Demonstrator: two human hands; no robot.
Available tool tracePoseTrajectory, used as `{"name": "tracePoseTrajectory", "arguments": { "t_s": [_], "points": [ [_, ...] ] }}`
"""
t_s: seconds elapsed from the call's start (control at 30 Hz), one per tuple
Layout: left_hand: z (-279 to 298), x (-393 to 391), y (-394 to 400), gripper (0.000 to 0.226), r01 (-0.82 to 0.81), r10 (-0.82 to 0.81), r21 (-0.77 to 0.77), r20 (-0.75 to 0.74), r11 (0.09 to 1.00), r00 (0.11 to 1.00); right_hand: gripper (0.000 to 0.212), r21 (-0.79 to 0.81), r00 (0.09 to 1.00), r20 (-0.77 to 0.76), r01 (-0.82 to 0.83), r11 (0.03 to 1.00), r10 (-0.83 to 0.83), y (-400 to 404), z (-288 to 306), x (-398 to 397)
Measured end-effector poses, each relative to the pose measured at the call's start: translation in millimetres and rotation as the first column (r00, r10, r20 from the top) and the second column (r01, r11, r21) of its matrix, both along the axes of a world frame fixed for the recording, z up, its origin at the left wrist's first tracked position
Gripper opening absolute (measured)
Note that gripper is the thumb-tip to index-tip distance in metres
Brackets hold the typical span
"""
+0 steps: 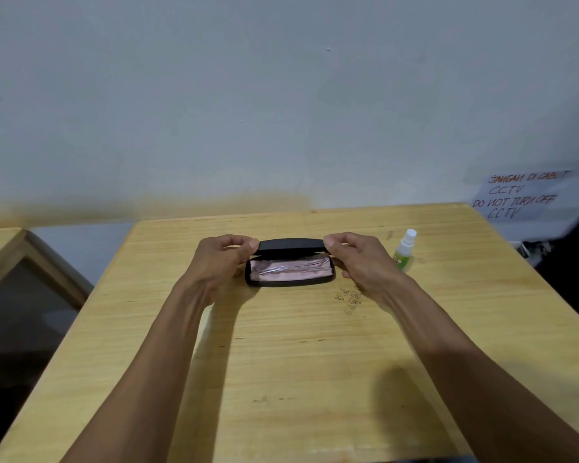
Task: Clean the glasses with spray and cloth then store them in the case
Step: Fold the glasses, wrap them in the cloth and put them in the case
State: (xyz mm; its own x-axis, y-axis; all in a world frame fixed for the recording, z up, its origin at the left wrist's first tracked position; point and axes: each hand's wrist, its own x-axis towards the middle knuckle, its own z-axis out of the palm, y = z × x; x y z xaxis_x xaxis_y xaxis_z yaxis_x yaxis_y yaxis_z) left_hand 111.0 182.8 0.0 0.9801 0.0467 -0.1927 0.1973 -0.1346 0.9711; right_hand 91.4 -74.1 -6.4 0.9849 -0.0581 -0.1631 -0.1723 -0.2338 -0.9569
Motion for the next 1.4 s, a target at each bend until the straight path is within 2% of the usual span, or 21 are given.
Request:
{"name": "tracePoseTrajectory", "arguments": {
  "t_s": [0.13, 0.5, 0.57, 0.67, 0.77, 1.07, 1.23, 1.4],
  "points": [
    [1, -5, -2, 0.016, 0.003, -0.004, -0.055, -0.006, 0.998, 1.0, 0.021, 0.026, 1.0, -0.001, -0.008, 1.0, 0.008, -1, -3, 0],
    [-8, -6, 9, 0.018, 0.058, -0.059, 0.028, 0.048, 0.998, 0.997, 0.027, 0.098, 0.997, 0.048, -0.063, 0.993, 0.058, -6, -13, -4],
    [-10, -11, 7, 0.019, 0.066, -0.072, 0.076, 0.071, 0.995, 0.995, 0.028, 0.055, 0.995, 0.074, -0.067, 0.996, 0.063, -8, -17, -5],
    [-15, -21, 4, 0.025, 0.064, -0.089, 0.214, 0.106, 0.975, 0.99, 0.03, -0.099, 0.988, 0.135, -0.059, 0.993, 0.072, -10, -25, -10],
    [-19, -24, 3, 0.034, 0.051, -0.09, 0.256, 0.141, 0.965, 0.986, 0.034, -0.172, 0.979, 0.187, -0.047, 0.984, 0.08, -9, -28, -15],
    [-15, -30, 1, 0.031, 0.037, -0.112, 0.35, 0.196, 0.936, 0.974, 0.04, -0.209, 0.974, 0.209, -0.044, 0.977, 0.088, -7, -28, -18],
    [-12, -43, -1, 0.047, 0.065, -0.181, 0.432, 0.234, 0.9, 0.955, 0.062, -0.235, 0.977, 0.168, -0.087, 0.968, 0.129, -6, -31, -23],
    [-15, -53, -7, 0.059, -0.002, -0.164, 0.517, 0.275, 0.856, 0.947, 0.061, -0.308, 0.954, 0.265, -0.055, 0.95, 0.141, 0, -34, -24]
  ]
}}
